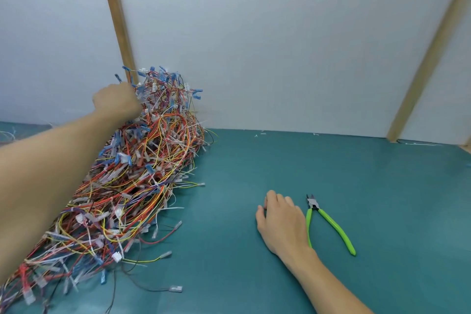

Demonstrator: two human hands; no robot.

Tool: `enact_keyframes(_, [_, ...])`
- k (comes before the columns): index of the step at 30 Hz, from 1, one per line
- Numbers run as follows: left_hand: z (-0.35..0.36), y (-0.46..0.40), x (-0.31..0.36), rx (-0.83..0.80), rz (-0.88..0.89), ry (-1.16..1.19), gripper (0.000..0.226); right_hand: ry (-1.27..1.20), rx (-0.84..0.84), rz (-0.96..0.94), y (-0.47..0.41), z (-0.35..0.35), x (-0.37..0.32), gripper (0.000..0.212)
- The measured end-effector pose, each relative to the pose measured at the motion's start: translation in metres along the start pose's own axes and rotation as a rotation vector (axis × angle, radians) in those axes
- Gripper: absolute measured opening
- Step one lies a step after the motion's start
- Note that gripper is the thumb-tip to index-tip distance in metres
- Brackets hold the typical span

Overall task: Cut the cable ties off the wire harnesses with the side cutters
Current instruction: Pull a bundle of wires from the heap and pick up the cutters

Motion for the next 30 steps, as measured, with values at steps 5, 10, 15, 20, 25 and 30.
enact_keyframes(5, [0.009,-0.013,-0.004,-0.126,-0.012,-0.068,0.058,-0.005,-0.003,0.007,0.000,-0.001,0.000,0.022])
enact_keyframes(10, [0.005,-0.017,-0.007,-0.201,0.076,-0.078,0.031,-0.007,0.002,0.008,0.000,-0.001,0.000,0.021])
enact_keyframes(15, [0.003,-0.015,-0.004,-0.068,0.059,0.210,0.020,-0.004,0.002,0.012,0.000,0.000,0.001,0.022])
enact_keyframes(20, [-0.013,-0.027,-0.028,0.164,-0.124,0.427,0.042,-0.003,-0.009,0.012,-0.001,0.001,0.001,0.021])
enact_keyframes(25, [0.026,-0.027,-0.038,-0.267,0.016,-0.007,0.054,-0.001,-0.010,0.006,-0.001,0.001,0.001,0.022])
enact_keyframes(30, [0.028,-0.033,-0.047,-0.052,-0.034,0.059,0.032,-0.002,-0.021,0.012,-0.001,-0.001,0.000,0.022])
Point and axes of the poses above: each hand's wrist, its own y-axis away from the middle knuckle, its own z-axis out of the palm, x = y × z, the point moved 5 cm from there along -y, towards the middle knuckle, and after that the axes turned 11 degrees about -y, right-handed, at the moved point
